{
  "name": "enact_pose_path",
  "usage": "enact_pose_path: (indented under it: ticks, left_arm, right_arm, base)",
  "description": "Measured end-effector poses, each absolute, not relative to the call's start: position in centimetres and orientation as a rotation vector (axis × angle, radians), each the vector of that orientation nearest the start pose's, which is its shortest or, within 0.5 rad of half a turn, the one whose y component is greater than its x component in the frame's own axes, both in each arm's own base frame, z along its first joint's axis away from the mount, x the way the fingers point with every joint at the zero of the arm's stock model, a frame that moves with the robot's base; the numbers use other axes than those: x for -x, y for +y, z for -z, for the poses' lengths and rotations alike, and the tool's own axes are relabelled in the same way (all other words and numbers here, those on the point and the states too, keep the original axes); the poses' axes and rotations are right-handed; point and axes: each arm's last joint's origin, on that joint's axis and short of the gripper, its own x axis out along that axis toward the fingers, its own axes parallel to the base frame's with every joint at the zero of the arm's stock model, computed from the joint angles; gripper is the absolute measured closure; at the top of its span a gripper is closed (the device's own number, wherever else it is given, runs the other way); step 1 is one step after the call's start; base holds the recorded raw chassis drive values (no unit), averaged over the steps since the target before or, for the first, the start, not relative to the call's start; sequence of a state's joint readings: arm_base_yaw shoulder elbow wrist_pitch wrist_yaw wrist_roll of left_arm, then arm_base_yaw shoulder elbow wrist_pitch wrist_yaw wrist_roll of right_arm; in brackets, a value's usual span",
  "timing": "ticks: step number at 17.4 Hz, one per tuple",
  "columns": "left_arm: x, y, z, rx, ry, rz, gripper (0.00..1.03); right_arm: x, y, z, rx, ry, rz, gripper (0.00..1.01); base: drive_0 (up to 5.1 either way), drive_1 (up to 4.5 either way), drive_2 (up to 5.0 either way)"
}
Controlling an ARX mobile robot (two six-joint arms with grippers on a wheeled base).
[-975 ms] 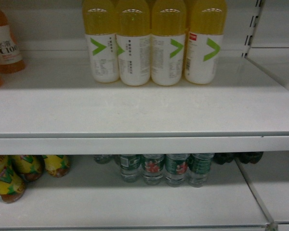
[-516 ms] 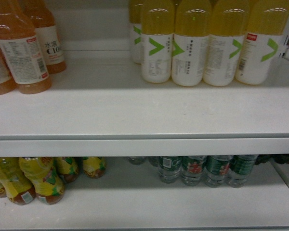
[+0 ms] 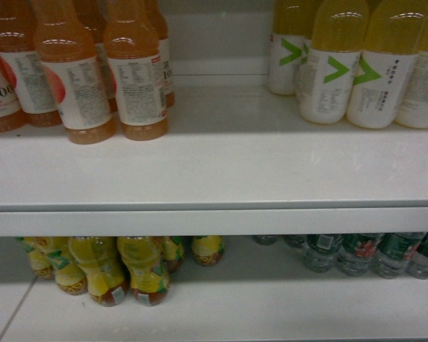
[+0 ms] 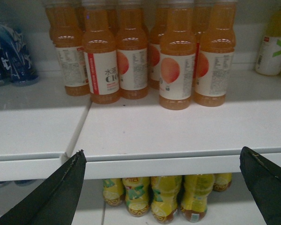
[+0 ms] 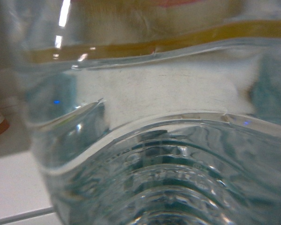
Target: Move water from second to third shelf
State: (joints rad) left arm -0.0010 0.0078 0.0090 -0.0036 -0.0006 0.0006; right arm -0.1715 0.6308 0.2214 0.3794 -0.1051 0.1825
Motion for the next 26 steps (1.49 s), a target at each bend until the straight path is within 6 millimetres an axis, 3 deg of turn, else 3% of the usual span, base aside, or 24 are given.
enact_pose_path:
  ticks: [26]
  left_arm:
    - [-9.76, -0.01, -16.56, -0.001, 0.002, 0.001, 0.05]
  right_arm:
    - [-15.02, -2.28, -21.33, -0.188, 0.028, 0.068, 0.6]
  base:
    - [0.0, 0.0, 0.0]
